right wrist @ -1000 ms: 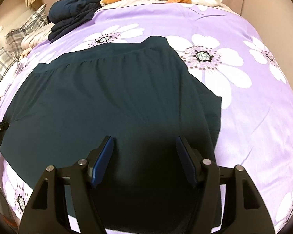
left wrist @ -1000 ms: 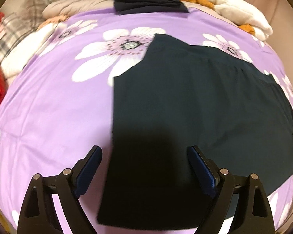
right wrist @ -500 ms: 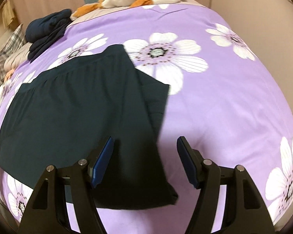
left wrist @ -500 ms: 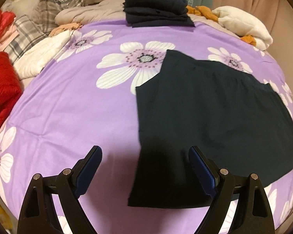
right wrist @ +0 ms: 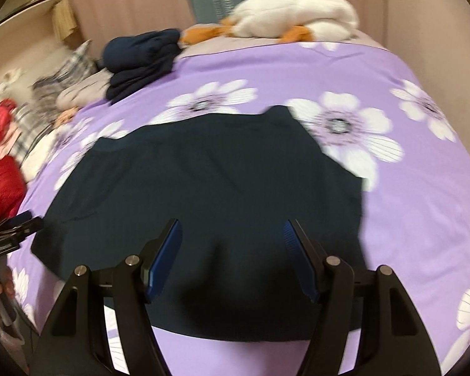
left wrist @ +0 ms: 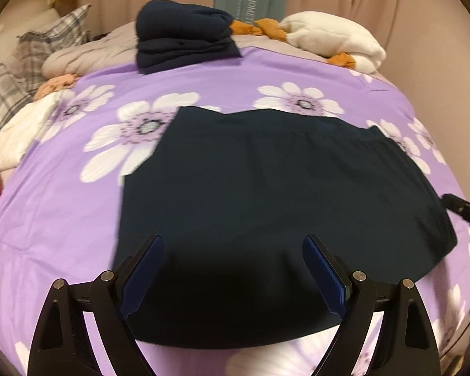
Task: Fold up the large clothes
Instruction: 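Press the open grippers down across the navy jacket to flatten it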
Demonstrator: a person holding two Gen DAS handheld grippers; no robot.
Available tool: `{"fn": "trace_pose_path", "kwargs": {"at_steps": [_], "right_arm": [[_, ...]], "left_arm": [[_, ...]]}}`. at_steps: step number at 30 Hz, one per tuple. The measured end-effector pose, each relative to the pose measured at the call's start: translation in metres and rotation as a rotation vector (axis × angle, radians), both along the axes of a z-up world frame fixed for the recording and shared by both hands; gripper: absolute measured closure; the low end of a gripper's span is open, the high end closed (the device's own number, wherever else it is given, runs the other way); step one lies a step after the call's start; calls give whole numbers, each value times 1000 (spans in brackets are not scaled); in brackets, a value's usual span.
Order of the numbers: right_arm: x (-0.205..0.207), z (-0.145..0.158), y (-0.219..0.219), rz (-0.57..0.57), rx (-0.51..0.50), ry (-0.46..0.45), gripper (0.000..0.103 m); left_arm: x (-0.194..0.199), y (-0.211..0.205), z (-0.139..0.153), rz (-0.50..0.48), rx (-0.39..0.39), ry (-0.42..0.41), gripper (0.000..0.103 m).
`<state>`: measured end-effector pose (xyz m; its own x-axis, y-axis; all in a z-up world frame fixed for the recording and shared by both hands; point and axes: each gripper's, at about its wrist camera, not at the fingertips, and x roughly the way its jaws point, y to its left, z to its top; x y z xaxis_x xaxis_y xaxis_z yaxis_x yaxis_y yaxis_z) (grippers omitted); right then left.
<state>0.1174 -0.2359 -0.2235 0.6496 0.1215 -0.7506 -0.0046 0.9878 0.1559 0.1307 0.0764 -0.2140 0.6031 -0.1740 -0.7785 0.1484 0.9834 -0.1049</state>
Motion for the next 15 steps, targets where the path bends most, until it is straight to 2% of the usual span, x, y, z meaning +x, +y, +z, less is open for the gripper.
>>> {"fn": "trace_pose_path", "kwargs": {"at_steps": [6,12,15], "right_arm": [[17,-19,44,95,17,40,36],[17,-42,70,146,-47,77,36],[16,-52,73,155,-105,86,36]], "left_arm": [[6,-30,-13,-45,14,16,13],[5,-48,-38,-68,92,35,13],[0,-51,-44,-78,123,12,13]]}}
